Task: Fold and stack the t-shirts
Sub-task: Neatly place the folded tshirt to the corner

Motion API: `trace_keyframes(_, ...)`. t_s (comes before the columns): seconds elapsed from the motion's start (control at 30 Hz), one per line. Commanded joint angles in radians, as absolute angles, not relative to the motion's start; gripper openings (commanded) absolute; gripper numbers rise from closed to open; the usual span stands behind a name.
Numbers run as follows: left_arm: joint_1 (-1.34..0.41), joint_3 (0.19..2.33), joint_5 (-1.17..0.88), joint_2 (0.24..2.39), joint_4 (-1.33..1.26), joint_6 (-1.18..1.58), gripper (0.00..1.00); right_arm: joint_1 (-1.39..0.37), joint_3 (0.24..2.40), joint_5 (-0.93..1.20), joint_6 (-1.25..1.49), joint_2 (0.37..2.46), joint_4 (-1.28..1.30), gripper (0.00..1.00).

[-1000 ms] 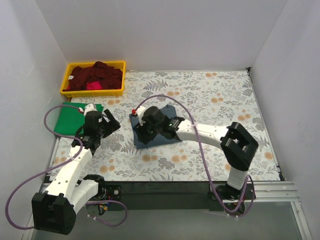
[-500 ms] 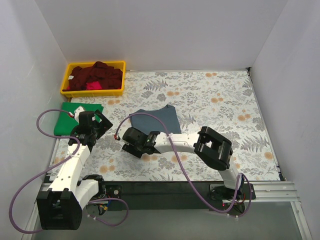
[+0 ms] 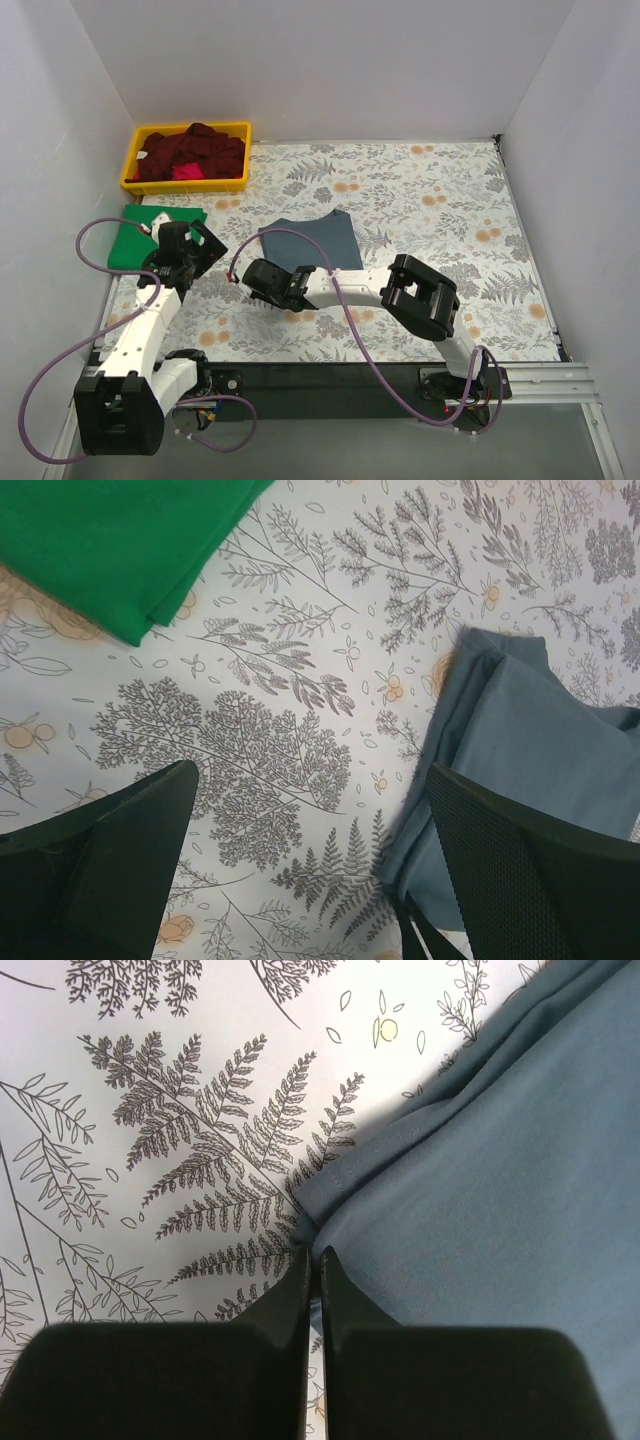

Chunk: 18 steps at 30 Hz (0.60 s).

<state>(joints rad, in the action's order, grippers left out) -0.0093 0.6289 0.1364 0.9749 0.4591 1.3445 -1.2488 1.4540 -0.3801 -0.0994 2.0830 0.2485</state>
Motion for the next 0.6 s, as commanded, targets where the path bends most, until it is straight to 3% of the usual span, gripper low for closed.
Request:
trace_keyframes(0.0,-0.005,0.638,0.040,1.014,0.437,1.367,0.98,-1.247,1.451,-0.394,-0.106,2.063,0.270,0.01)
trace_keyframes(0.27,-0.008,0.585,-0.297,1.173,0.345,1.512,0.98,-1.201,1.402,-0.305,-0.038,1.922,0.207,0.01)
trace_keyframes(0.57,-0.102,0.545,-0.394,1.290,0.119,1.673,0.98,-1.164,1.278,-0.249,0.024,1.827,0.086,0.01)
